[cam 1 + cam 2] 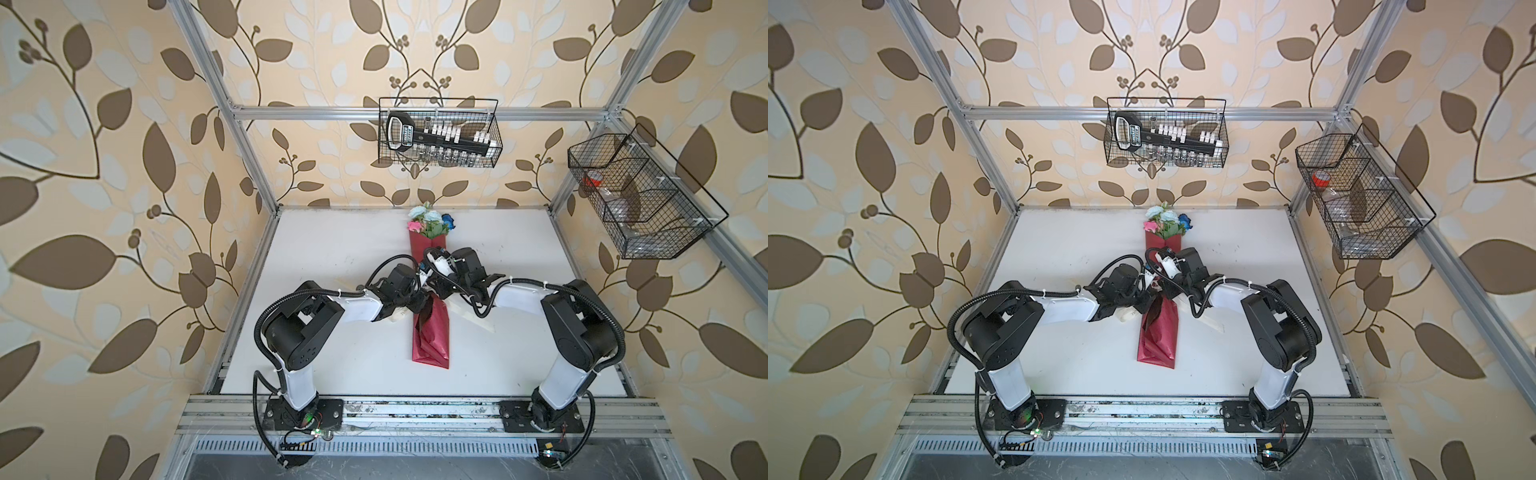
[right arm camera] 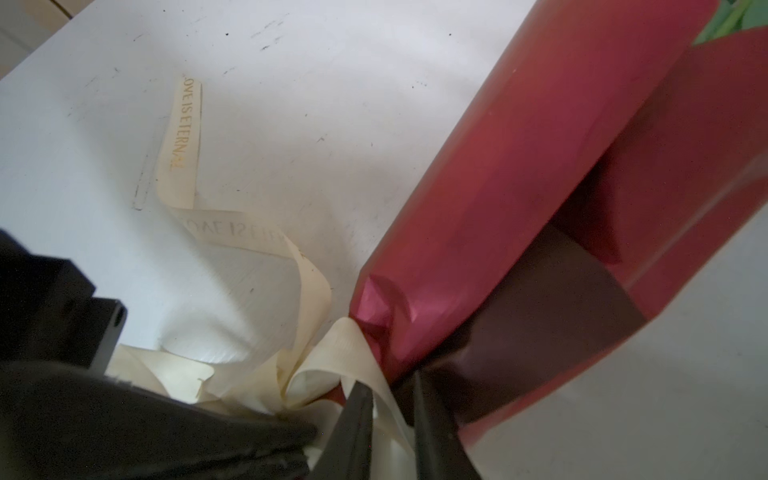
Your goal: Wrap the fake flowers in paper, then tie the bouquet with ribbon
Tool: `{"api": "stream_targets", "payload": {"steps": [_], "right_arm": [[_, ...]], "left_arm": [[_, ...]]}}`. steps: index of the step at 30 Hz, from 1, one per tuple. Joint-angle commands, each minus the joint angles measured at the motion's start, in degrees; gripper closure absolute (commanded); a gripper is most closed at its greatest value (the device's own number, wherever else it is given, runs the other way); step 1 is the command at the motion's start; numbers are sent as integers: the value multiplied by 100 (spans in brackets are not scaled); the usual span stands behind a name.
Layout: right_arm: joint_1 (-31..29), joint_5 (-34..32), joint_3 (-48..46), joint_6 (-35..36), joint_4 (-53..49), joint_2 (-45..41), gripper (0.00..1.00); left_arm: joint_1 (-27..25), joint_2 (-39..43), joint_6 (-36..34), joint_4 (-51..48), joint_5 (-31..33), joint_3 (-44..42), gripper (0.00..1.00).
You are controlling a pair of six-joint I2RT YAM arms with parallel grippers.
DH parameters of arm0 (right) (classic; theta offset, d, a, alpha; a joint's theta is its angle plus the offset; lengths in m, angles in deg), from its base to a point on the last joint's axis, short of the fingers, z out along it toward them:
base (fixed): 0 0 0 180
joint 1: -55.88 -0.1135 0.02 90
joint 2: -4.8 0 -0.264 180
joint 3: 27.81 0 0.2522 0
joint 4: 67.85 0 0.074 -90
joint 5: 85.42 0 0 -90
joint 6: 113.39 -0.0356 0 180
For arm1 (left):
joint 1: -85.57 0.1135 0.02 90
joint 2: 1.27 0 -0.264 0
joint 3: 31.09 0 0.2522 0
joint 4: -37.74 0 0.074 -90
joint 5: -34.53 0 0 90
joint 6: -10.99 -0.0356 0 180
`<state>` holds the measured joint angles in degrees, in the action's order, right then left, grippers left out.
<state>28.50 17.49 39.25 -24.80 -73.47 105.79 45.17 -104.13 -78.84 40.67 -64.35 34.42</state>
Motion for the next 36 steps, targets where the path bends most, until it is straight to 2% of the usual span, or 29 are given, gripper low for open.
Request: {"api": "stream_targets", "payload": {"steps": [1,7,12,13,16,19,23,28,33,36], "right_arm": [[-30,-84,-18,-174,197,-120,85],[-15,-11,-83,-706,687,-150,99],[-21,-77,-291,-1153,1064,-311,100],[-22,-136,-357,-1226,1142,-386,100],[-14,-341,-614,-1420,1314,-662,100],[-14,-420,-790,-1510,1415,-840,100],[-13,-403,-860,-1542,1457,-861,100],[-13,-381,-913,-1617,1553,-886,100],[-13,-350,-913,-1626,1568,-914,100],[-9,-326,-922,-1626,1559,-923,100]], "left_arm": [[52,-31,52,140,-131,-102,100],[67,28,158,198,-157,-174,100],[110,123,384,182,-182,-208,100],[134,197,459,208,-203,-241,95],[219,494,660,264,-297,-376,71],[268,878,730,338,-295,-521,59],[303,1293,783,414,-259,-590,58],[357,1518,703,308,-254,-489,64],[451,1173,300,-195,-322,-94,70],[455,801,29,-412,-398,189,71]]}}
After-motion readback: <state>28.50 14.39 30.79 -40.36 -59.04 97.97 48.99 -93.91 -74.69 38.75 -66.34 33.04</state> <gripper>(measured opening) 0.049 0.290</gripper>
